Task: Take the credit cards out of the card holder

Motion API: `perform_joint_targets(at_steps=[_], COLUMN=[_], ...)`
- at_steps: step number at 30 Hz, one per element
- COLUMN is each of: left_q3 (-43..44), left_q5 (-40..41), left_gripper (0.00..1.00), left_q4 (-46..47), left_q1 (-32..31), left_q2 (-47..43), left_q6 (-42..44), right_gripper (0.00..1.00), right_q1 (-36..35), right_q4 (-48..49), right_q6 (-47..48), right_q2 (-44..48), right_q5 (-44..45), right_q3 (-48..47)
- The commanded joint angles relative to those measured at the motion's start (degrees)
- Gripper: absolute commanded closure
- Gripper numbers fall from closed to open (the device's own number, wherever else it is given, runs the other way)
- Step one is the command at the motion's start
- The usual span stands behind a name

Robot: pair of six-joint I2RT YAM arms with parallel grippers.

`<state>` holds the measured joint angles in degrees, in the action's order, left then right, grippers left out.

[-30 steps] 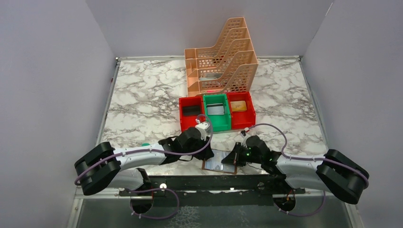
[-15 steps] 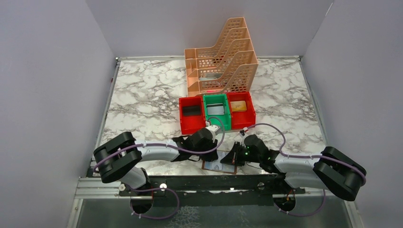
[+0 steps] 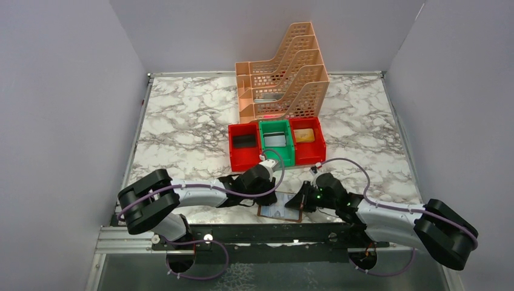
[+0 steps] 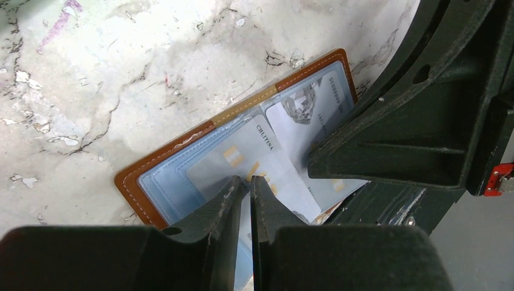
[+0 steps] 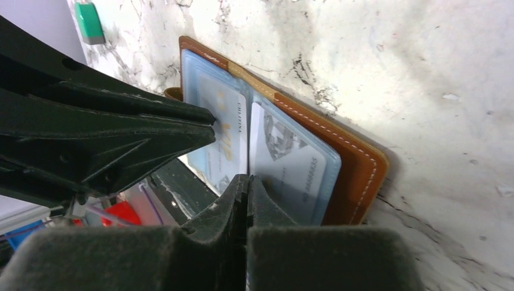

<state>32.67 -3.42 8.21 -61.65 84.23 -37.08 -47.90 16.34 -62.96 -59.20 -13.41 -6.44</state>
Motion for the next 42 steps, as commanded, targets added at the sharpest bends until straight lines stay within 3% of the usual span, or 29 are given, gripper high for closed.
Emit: perform_joint_targets(at_steps=[1, 4, 10, 23, 30, 42], left_q3=[-3.38, -3.23, -3.03, -4.84, -5.26, -4.41], left_q5=[3.27, 2.94, 2.03, 2.51, 4.87, 2.52], left_gripper=[0.83, 0.83, 0.83, 0.85, 0.85, 0.85], left_q4=[-8.26, -8.15, -7.96, -6.46, -8.93, -7.35], left_q1=[-0.48, -0.58, -0.64, -0.93, -1.00, -2.06], left_q2=[0.25, -0.65, -0.12, -1.06, -5.99, -1.30], left_q6=[1.61, 2.03, 2.25, 1.57, 2.07, 3.67], right_gripper=[0.90, 0.74, 0.71, 0.99, 0.99, 0.99], right_q1=[0.26, 0.26, 0.26, 0.26, 0.26, 0.26], right_q4=[-0.29, 4.13, 4.71, 18.47, 12.23, -6.08], right_q6=[-0.95, -1.57, -0.43, -3.26, -3.31, -2.70], right_q2=[0.49, -1.95, -9.26, -14.97, -8.28, 7.85], right_q5=[2.01, -0.28, -1.39, -4.25, -3.03, 2.98], right_q3=[2.17, 2.74, -0.50, 2.81, 3.80, 3.44])
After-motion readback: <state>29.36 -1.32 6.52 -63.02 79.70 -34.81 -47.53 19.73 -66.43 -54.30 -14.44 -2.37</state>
